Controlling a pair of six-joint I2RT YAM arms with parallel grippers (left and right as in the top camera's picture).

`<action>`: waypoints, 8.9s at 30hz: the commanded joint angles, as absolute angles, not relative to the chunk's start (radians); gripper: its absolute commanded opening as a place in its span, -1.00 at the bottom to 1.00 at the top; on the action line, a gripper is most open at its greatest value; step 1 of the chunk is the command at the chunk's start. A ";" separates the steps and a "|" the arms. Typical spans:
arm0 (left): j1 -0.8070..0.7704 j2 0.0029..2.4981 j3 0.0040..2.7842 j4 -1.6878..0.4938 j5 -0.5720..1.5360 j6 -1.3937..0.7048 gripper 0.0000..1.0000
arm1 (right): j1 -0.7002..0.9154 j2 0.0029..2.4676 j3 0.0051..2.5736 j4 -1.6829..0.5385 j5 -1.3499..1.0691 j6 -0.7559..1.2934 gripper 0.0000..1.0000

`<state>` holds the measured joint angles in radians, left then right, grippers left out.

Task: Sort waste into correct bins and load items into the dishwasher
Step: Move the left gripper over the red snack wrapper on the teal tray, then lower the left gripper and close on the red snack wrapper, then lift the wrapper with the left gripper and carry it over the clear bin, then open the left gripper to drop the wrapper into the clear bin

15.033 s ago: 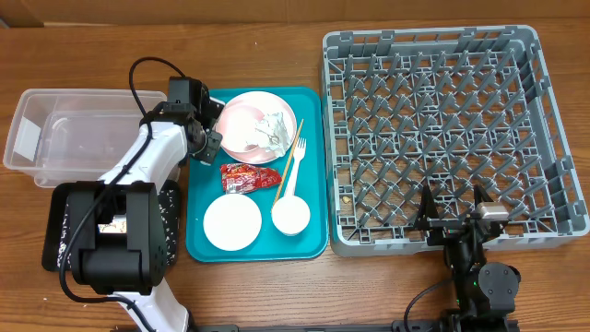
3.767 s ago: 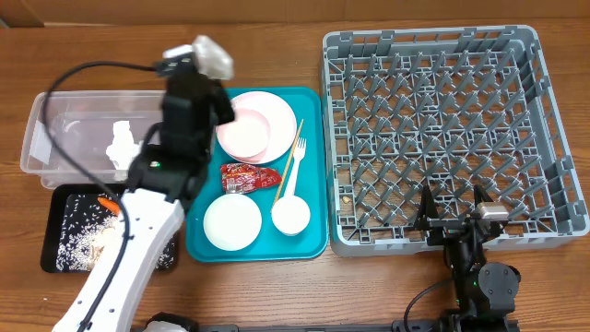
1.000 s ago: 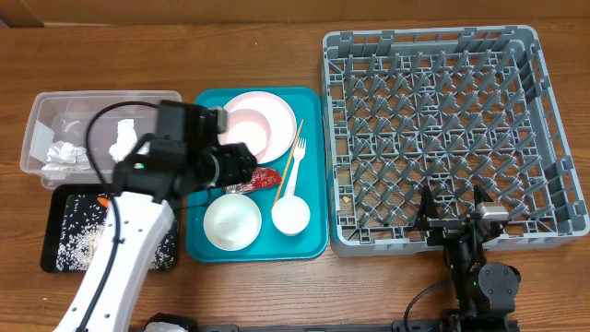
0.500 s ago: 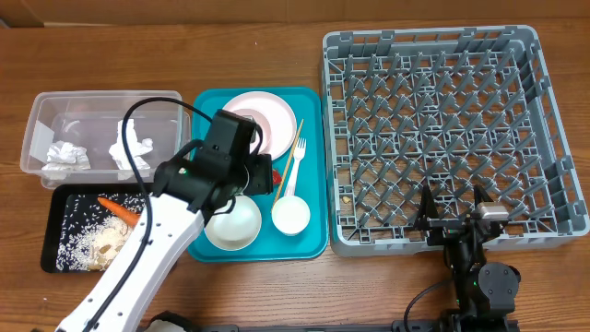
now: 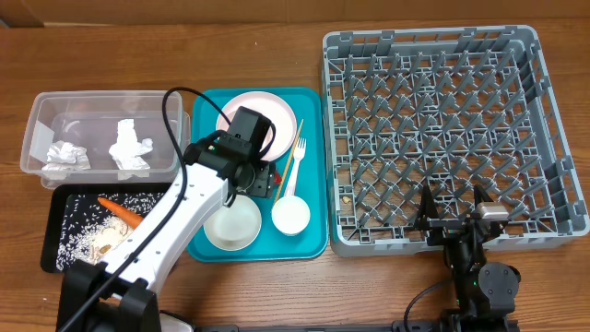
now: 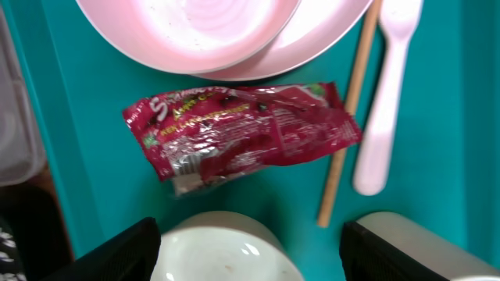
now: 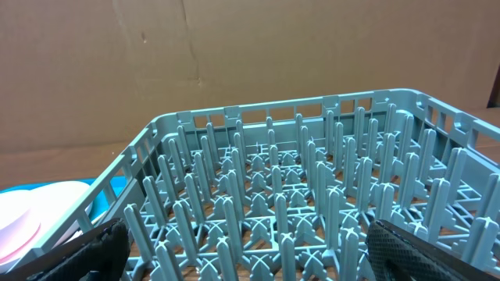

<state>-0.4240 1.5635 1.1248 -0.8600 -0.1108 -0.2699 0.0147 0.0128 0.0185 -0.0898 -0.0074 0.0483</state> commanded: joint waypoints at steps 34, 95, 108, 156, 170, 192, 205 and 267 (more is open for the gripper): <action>-0.424 1.772 1.133 -0.792 -0.251 0.150 0.64 | 0.020 0.003 0.008 -0.084 0.002 0.045 1.00; -0.424 1.836 1.165 -0.786 -0.114 0.150 -0.92 | 0.020 0.003 0.008 -0.084 0.002 0.045 1.00; -0.424 1.836 1.388 -1.007 -0.115 0.154 -0.92 | 0.020 0.003 0.008 -0.084 0.002 0.045 1.00; 0.208 1.814 1.852 -1.273 0.021 -0.364 -0.91 | 0.020 0.003 0.008 -0.084 0.002 0.045 1.00; 0.216 1.816 1.781 -1.225 0.034 -0.373 -0.87 | 0.020 0.003 0.008 -0.084 0.002 0.045 1.00; 0.236 1.818 1.550 -1.001 0.079 -0.562 -0.03 | 0.020 0.003 0.008 -0.084 0.002 0.045 1.00; 0.237 1.817 1.805 -1.206 0.152 -0.470 0.44 | 0.020 0.003 0.008 -0.084 0.002 0.045 1.00; 0.237 1.818 1.906 -1.257 0.150 -0.471 1.00 | 0.020 0.003 0.008 -0.084 0.002 0.045 1.00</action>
